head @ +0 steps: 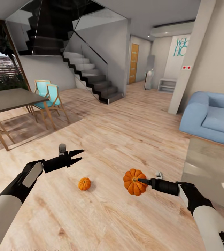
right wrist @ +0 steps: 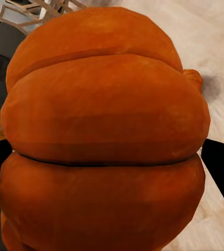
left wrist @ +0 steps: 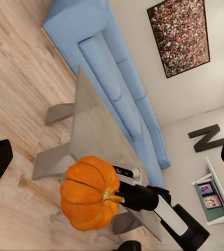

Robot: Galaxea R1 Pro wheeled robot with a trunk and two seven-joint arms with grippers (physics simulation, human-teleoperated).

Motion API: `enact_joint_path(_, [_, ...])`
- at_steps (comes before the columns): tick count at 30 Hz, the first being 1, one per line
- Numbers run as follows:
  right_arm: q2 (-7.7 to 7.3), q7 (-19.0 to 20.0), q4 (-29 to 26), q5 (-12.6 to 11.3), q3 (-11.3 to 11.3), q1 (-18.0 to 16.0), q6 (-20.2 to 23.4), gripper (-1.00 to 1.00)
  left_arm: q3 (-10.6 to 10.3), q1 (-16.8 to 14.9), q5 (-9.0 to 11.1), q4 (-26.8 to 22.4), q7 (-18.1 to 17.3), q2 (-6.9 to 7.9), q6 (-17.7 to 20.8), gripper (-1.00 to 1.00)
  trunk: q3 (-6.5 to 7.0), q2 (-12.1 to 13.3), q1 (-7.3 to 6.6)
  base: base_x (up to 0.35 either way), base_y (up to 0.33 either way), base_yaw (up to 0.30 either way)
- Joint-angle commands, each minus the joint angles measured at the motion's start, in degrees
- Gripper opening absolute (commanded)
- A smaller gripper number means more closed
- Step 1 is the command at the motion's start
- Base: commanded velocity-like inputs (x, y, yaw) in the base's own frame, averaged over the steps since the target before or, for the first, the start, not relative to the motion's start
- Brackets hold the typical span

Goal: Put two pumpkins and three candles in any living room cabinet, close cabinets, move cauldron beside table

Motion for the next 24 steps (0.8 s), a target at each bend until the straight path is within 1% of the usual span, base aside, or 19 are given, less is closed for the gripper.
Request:
enact_joint_path(1, [0.01, -0.06, 0.01, -0.24, -0.08, -0.01, 0.22, -1.0, 0.0, 0.0, -0.03, 0.0, 0.0, 0.0, 0.0, 1.0, 0.05, 0.0, 0.0, 0.0, 0.0, 0.282])
enact_joint_path(12, [-0.01, -0.23, 0.04, -0.24, -0.12, -0.01, 0.21, -1.0, 0.0, -0.03, -0.08, 0.0, 0.0, 0.0, 0.0, 1.0, 0.47, 0.0, 0.0, 0.0, 0.0, 0.27])
enact_joint_path(17, [-0.05, -0.2, 0.19, -0.32, -0.12, -0.01, 0.16, -1.0, 0.0, 0.0, -0.08, 0.04, 0.0, 0.0, -0.07, 1.0, 0.5, 0.0, 0.0, 0.057, 0.0, 0.051])
enact_joint_path(24, [0.01, -0.23, 0.3, -0.22, -0.04, 0.08, 0.12, -1.0, 0.0, 0.0, -0.08, 0.01, -0.82, 0.0, -0.18, 1.0, 0.5, 0.0, 0.0, 0.294, 0.0, 0.003])
